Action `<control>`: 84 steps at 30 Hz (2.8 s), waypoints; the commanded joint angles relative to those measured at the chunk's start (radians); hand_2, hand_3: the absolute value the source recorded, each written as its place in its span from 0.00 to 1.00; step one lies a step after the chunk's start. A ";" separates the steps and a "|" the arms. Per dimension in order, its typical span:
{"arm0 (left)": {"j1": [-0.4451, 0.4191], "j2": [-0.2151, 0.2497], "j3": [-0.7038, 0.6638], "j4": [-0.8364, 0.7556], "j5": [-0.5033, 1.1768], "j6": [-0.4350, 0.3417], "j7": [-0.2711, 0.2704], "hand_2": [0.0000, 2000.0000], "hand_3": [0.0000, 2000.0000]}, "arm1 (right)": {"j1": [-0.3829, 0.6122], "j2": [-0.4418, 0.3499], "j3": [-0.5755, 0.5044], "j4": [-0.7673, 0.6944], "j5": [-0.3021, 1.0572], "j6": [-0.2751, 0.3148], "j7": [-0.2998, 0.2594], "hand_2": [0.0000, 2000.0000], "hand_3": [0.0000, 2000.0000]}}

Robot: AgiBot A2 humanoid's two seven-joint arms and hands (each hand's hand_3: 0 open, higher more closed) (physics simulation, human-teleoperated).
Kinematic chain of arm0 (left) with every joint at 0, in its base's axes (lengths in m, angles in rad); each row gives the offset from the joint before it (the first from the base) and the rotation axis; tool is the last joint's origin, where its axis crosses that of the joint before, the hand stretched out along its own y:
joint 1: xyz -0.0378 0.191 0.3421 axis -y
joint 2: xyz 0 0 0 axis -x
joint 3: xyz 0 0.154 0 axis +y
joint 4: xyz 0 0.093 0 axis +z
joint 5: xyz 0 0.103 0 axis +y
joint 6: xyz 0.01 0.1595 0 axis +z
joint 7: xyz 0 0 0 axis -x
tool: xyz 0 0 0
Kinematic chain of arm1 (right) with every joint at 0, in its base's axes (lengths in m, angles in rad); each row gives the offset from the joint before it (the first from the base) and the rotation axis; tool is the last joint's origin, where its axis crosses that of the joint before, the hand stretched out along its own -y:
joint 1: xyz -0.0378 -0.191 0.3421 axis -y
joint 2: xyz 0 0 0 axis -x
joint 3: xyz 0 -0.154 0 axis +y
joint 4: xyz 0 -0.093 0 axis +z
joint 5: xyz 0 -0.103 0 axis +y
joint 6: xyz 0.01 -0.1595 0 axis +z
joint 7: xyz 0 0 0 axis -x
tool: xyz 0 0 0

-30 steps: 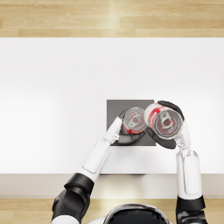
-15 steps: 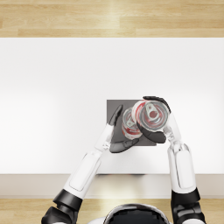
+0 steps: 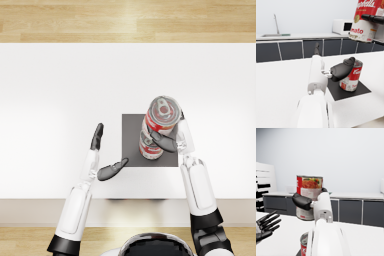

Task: Pick up the red can on the left and place it in the middle, then pick up the red can on the right and place it on top of the can in the middle

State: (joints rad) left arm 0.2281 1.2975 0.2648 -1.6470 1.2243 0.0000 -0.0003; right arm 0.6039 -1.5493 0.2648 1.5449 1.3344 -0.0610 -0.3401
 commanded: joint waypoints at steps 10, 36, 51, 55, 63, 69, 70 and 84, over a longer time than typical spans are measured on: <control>-0.005 0.023 -0.038 -0.030 0.000 0.000 0.000 0.00 0.00 | -0.030 -0.005 0.035 -0.090 0.000 0.001 -0.002 1.00 0.76; -0.037 0.069 -0.056 -0.025 0.000 0.000 0.000 0.00 0.00 | -0.040 -0.017 0.012 -0.208 -0.001 -0.012 -0.003 0.00 0.00; 0.025 0.123 -0.099 -0.125 0.000 0.000 0.000 0.00 0.00 | -0.045 -0.018 -0.053 0.147 0.000 -0.040 -0.009 0.00 0.00; 0.090 0.146 -0.159 -0.149 0.000 0.000 0.000 0.00 0.00 | -0.061 -0.018 -0.105 0.223 0.000 -0.043 -0.009 0.00 0.00; 0.128 0.153 -0.307 -0.148 -0.001 0.000 0.000 0.00 0.00 | -0.097 -0.017 -0.310 0.274 0.000 0.045 0.258 0.00 0.00; 0.106 0.157 -0.369 -0.145 -0.001 0.000 0.000 0.00 0.00 | -0.106 -0.015 -0.399 0.235 -0.001 0.059 0.329 0.00 0.00; 0.107 0.157 -0.372 -0.138 -0.001 0.000 0.000 0.00 0.00 | -0.108 -0.015 -0.398 0.228 -0.001 0.059 0.332 0.00 0.00; 0.093 0.162 -0.368 -0.127 -0.001 0.000 0.000 0.00 0.00 | -0.128 -0.017 -0.387 0.215 -0.001 0.061 0.340 0.00 0.00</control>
State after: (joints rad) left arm 0.3209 1.4591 -0.1029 -1.7740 1.2234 0.0000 0.0000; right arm 0.4762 -1.5667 -0.1225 1.7598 1.3334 0.0000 -0.0001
